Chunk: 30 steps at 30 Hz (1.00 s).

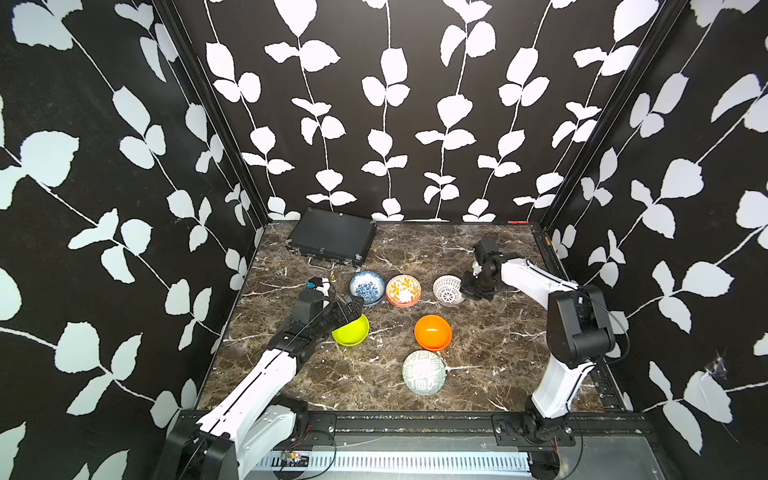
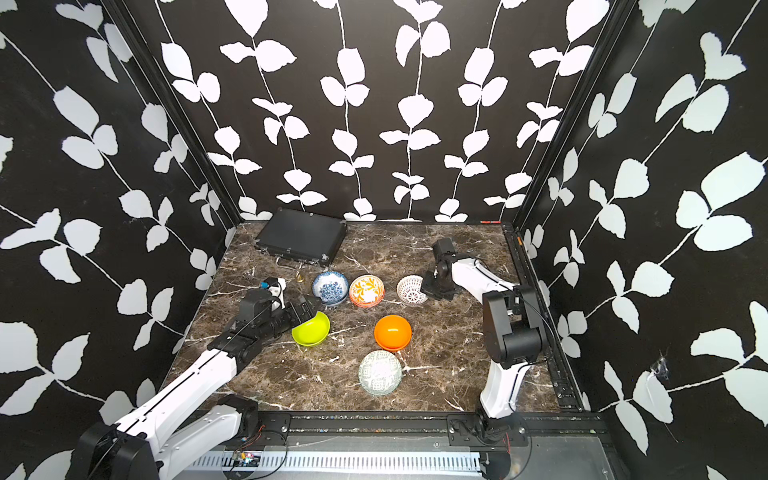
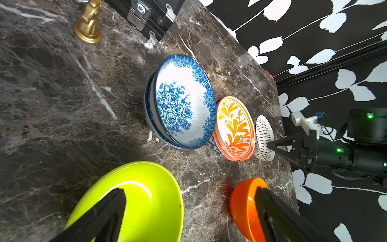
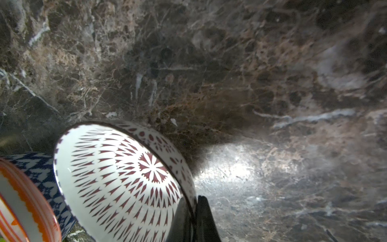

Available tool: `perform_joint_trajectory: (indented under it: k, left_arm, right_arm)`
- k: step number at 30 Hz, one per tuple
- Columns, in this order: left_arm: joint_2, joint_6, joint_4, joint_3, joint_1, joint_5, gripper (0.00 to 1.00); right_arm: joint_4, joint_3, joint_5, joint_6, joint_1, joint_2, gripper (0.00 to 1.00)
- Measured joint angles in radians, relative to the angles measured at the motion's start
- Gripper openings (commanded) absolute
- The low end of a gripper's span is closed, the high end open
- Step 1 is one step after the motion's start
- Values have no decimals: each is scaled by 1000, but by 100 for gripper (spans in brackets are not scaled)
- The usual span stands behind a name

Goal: Stack the bowls
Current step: Move the bowl to the center of the board.

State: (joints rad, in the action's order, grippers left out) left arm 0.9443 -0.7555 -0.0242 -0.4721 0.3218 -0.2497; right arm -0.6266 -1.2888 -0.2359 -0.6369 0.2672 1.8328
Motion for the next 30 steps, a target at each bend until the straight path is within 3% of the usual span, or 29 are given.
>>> perform_joint_trajectory:
  k: [28, 30]
  left_arm:
    - [0, 0, 0, 0, -1, 0, 99]
    - [0, 0, 1, 0, -2, -1, 99]
  right_arm:
    - [-17, -49, 3, -21, 65, 32, 0]
    - [-16, -49, -1, -23, 65, 33, 7]
